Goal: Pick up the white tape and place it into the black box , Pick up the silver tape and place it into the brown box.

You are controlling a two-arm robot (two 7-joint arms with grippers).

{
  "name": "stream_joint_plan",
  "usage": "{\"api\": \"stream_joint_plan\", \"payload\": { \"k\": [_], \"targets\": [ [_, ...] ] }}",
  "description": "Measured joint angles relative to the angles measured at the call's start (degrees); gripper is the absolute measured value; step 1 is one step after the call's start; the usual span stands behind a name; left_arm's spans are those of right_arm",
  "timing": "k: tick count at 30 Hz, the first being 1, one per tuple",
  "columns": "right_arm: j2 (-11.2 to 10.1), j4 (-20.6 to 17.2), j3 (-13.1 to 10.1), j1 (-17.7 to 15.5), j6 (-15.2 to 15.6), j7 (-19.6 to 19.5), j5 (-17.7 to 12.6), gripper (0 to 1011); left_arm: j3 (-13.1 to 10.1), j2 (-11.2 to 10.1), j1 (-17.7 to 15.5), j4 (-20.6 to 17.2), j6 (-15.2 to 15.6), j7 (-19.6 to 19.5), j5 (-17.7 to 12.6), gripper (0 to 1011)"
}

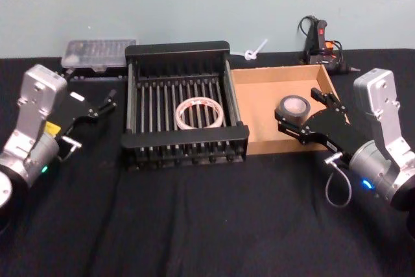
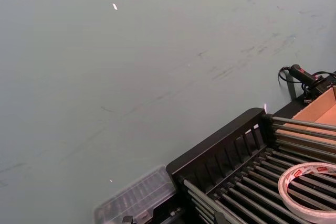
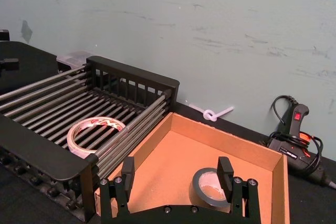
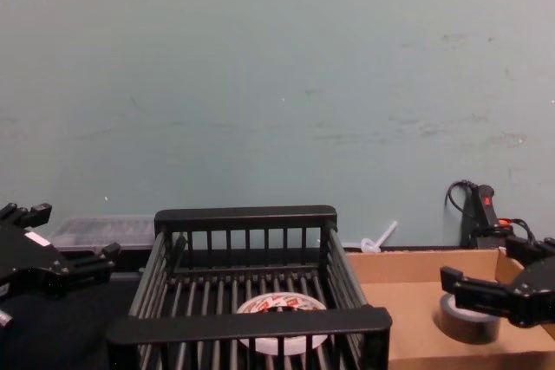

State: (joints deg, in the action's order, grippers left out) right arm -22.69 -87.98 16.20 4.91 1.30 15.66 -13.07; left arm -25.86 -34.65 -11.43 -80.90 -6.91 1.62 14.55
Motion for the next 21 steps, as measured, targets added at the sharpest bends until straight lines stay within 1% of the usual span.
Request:
{"api": "stream_joint_plan", "payload": {
  "k": [21],
  "targets": [
    [-0.1,0.0,0.2,0.1,0.0,0.0,0.0,1002,0.0,0.0,0.0,0.0,0.0,0.0,0.0,1001]
  ]
}}
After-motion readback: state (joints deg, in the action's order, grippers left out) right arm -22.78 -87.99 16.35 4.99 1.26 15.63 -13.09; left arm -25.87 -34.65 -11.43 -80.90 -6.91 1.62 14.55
